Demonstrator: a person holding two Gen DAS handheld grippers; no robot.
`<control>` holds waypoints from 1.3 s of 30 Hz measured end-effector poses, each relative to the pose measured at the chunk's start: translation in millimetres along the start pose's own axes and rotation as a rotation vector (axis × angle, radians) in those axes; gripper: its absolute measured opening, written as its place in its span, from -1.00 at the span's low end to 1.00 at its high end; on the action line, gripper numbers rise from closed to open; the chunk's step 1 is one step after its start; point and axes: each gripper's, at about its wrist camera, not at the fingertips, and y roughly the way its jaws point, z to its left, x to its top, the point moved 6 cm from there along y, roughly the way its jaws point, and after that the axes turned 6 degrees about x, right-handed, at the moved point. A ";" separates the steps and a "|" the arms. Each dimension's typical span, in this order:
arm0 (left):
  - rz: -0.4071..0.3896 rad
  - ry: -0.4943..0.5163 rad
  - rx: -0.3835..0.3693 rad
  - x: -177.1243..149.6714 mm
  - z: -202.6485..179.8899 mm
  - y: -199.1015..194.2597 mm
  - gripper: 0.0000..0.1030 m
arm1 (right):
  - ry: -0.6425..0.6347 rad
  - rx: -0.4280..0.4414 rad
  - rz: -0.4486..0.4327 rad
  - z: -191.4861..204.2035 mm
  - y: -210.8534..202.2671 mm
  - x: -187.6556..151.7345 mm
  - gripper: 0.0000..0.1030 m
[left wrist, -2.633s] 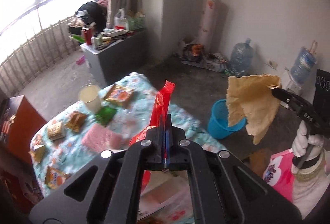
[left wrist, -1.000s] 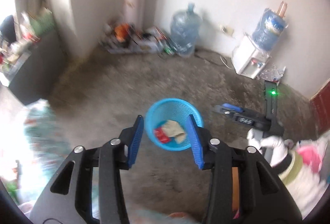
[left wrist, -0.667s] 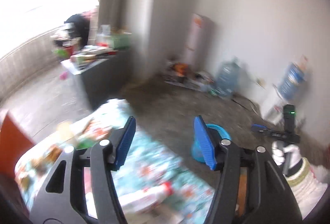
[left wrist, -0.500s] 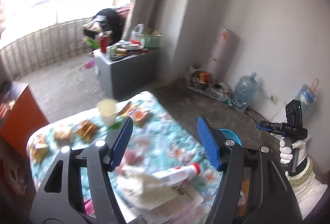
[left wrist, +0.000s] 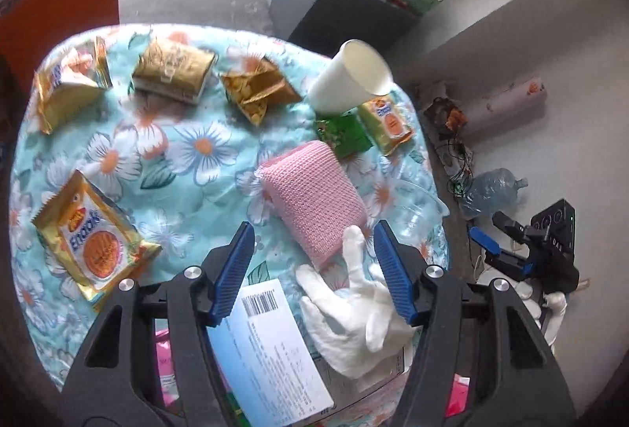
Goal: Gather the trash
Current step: 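Grasp the pink knitted sponge with the left tool while the right tool grasps the clear plastic cup, then carry the pink sponge and clear cup over the blue wastebasket with both tools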
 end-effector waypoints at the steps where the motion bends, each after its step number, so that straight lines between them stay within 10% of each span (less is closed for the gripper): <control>1: 0.043 -0.041 -0.014 3.2 3.9 15.1 0.13 | 0.045 -0.005 0.009 -7.4 7.7 3.1 0.12; 15: 0.195 -0.215 -0.057 22.5 26.0 101.7 -0.02 | 0.211 -0.061 0.062 -37.6 71.5 27.1 -0.02; 39: -0.122 -0.002 -0.059 31.4 1.8 15.3 -0.50 | -0.023 -0.152 0.055 5.2 84.2 5.2 -0.82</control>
